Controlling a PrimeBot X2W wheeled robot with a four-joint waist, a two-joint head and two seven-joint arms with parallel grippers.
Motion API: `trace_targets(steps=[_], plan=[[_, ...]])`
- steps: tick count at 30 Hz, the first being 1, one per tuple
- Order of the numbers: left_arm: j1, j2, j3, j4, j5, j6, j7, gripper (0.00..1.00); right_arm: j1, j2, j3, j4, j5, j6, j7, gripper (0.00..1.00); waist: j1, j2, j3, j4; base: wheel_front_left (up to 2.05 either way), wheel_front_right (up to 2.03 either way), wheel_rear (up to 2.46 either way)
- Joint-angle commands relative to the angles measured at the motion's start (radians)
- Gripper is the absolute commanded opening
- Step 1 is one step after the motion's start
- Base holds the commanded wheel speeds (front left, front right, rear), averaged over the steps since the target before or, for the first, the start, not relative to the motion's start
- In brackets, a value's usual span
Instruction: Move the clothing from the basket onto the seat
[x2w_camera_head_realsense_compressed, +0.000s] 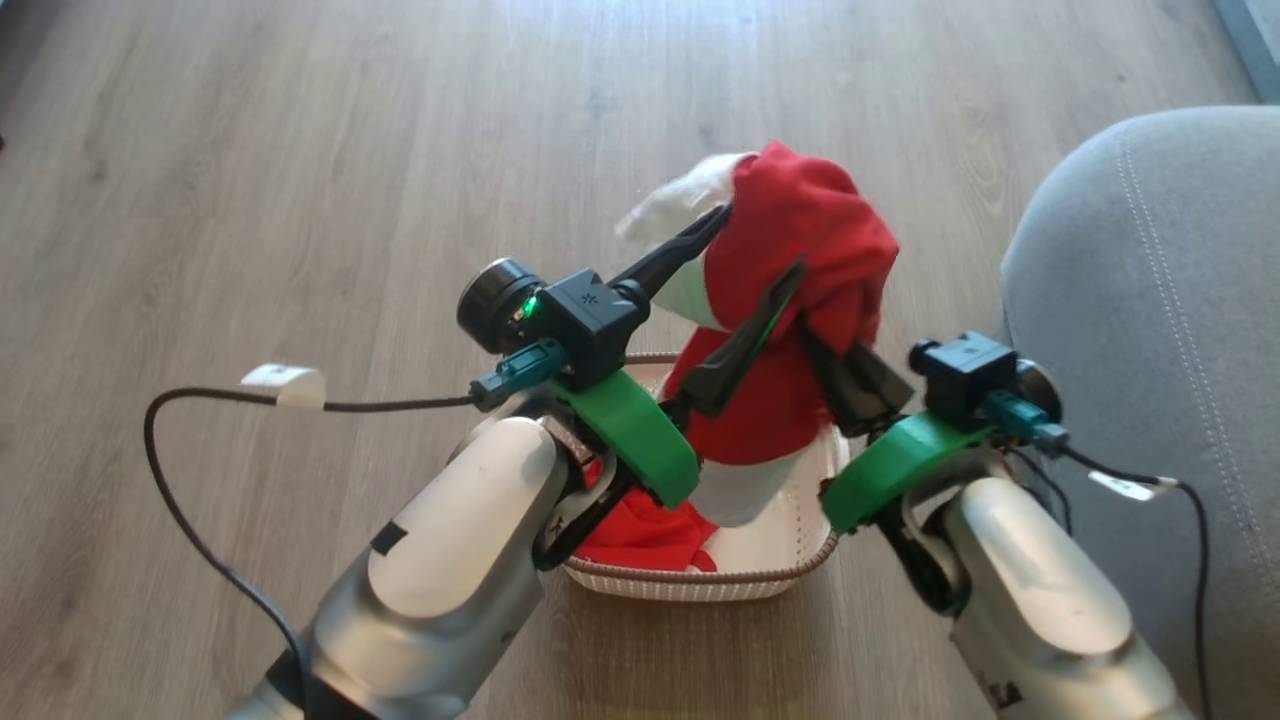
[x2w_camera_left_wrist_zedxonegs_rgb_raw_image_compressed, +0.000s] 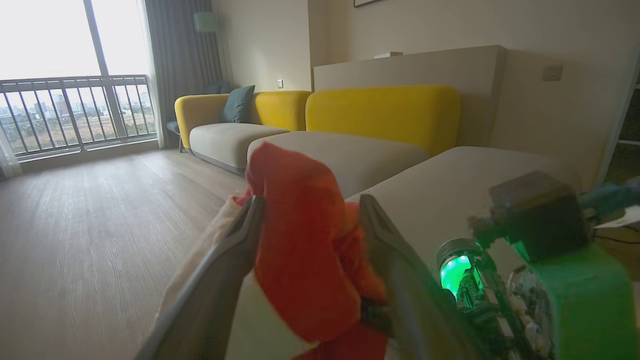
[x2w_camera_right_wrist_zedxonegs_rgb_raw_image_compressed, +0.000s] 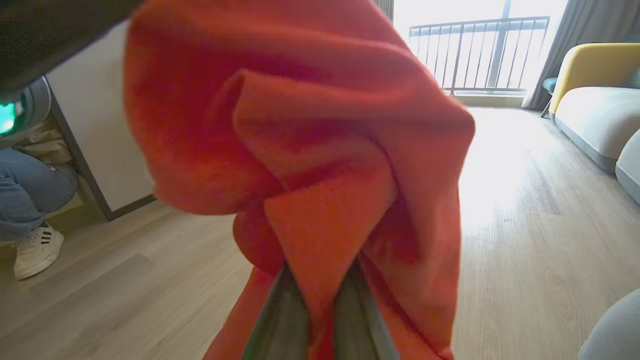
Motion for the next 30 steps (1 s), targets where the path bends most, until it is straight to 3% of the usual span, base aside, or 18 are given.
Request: trace_targets(steps=[1, 11, 30], plan=[[-0.033, 0.009, 0.041, -0.002, 0.013, -0.002, -0.005, 1.00, -0.013, -0.001, -0.021, -0.064, 0.006, 0.000, -0.007, 0.00, 0.0000, 0.0000, 0.009, -0.017, 0.00, 0.00, 0.00], [0.002, 0.009, 0.062, 0.093, 0.079, -0.009, -0.005, 1.00, 0.012, -0.019, -0.103, -0.145, 0.004, 0.000, -0.007, 0.00, 0.0000, 0.0000, 0.026, -0.119, 0.00, 0.00, 0.00], [0.132, 0.013, 0.089, 0.112, 0.120, -0.010, -0.005, 1.00, 0.053, -0.017, -0.133, -0.222, 0.019, 0.000, -0.007, 0.00, 0.0000, 0.0000, -0.007, -0.451, 0.00, 0.00, 0.00]])
